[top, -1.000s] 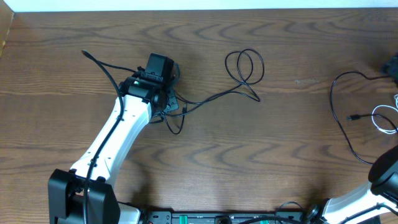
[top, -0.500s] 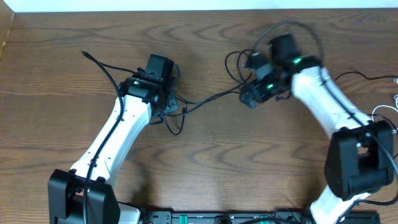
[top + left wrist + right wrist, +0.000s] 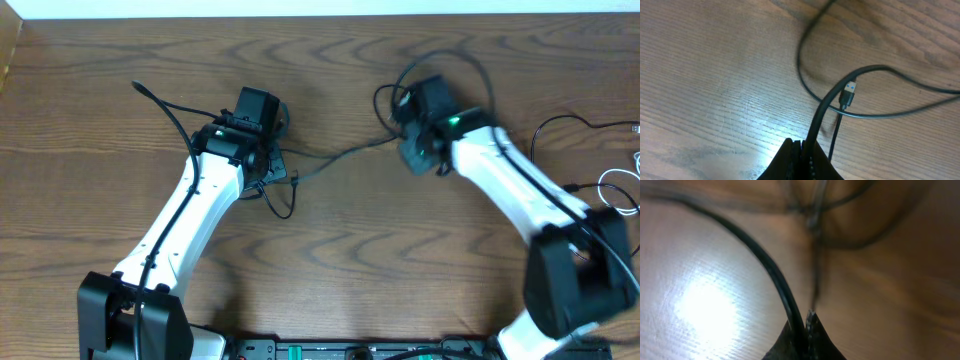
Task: Untangle cables
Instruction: 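Grasp the remaining black cable with the right gripper as the left gripper releases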
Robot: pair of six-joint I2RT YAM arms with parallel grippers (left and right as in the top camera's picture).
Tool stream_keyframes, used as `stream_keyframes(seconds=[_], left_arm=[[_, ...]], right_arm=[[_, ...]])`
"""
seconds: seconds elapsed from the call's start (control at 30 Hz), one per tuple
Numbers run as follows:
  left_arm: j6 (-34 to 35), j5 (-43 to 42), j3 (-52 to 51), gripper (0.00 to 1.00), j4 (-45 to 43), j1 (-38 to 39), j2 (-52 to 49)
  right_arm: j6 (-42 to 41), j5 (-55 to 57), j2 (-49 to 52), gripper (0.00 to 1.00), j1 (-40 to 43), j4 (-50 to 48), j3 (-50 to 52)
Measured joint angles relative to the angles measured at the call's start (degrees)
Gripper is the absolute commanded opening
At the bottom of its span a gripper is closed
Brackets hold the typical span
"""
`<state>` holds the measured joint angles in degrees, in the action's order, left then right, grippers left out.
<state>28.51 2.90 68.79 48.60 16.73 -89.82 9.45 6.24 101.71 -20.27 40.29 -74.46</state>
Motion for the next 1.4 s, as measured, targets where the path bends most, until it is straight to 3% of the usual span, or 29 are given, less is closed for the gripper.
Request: stream_keyframes(seconds=[0.07, 0.1, 0.2, 0.27, 0.33, 0.37, 0.4, 0.43, 0.53, 0.6, 0.63, 0.77, 0.83, 1.03, 1.17, 1.27, 1.4], left_arm=[[0.0, -0.02, 0.0, 0.08, -0.02, 0.0, 0.0], [0.0, -0.02, 0.0, 0.08, 0.0, 0.0, 0.02], [0.0, -0.42, 0.0, 0.09, -0.11, 0.09, 0.02], [0.0, -0.44, 0.0, 0.11, -0.09, 0.09, 0.0], [0.04, -0.68, 0.0, 0.23, -0.02, 0.09, 0.0], [0.07, -1.44, 0.0, 0.24, -0.02, 0.09, 0.02], [0.04, -2.67, 0.0, 0.28, -0.39, 0.09, 0.02], [-0.44, -4.72, 0.0, 0.3, -1.42, 0.09, 0.02], [-2.86, -9.18, 0.0, 0.29, -4.74, 0.37, 0.02], [-6.45, -16.68, -0.04, 0.29, -9.05, 1.29, 0.0], [-8.98, -24.83, -0.5, 0.29, -17.18, 2.27, -0.07], [-9.62, -33.64, -0.92, 0.4, -32.26, 4.15, -0.15], [-9.4, -35.82, -0.85, 0.46, -35.82, 4.33, -0.15], [-9.07, -24.81, -0.83, 0.51, -25.11, -0.66, 1.81], [-9.07, -14.97, -0.57, 0.51, -11.82, -5.79, 8.44], [-9.07, -11.08, -0.46, 0.51, -1.62, -9.31, 8.02], [-9.07, -10.21, -0.48, 0.51, 0.13, -9.46, 6.73]], right_arm=[[-2.27, 1.97, -5.11, 0.05, 1.64, -0.2, -3.19], [-4.74, 3.28, -11.34, 0.11, 3.93, -0.7, -6.29], [-7.91, 3.32, -19.91, 0.13, 7.69, 0.2, -8.33], [-9.11, 1.92, -21.81, 0.1, 9.33, 2.54, -8.72], [-9.92, -1.68, -19.78, 0.08, 9.55, 7.02, -8.33], [-10.03, -2.49, -19.04, 0.09, 9.55, 7.45, -8.17], [-10.23, -4.17, -17.77, 0.13, 9.55, 8.0, -7.58], [-10.58, -5.92, -16.76, 0.23, 9.55, 8.26, -6.73], [-10.82, -9.07, -14.93, 0.46, 9.35, 7.26, -6.36], [-11.19, -12.46, -11.21, 0.49, 7.91, 4.2, -6.29], [-11.19, -13.18, -9.86, 0.49, 7.21, 3.61, -6.29], [-11.26, -14.05, -6.12, 0.5, 5.46, 3.06, -6.25], [-11.28, -14.38, -3.87, 0.64, 4.96, 3.02, -6.08], [-11.37, -14.4, -3.78, 0.76, 4.31, -1.84, -5.99], [-9.62, -15.37, -0.02, 0.82, 2.08, -2.54, -6.01], [-6.67, -15.72, 6.73, 0.85, -0.26, -5.53, -5.99], [-3.34, -15.65, 12.61, 0.87, -0.92, -12.37, -5.92]])
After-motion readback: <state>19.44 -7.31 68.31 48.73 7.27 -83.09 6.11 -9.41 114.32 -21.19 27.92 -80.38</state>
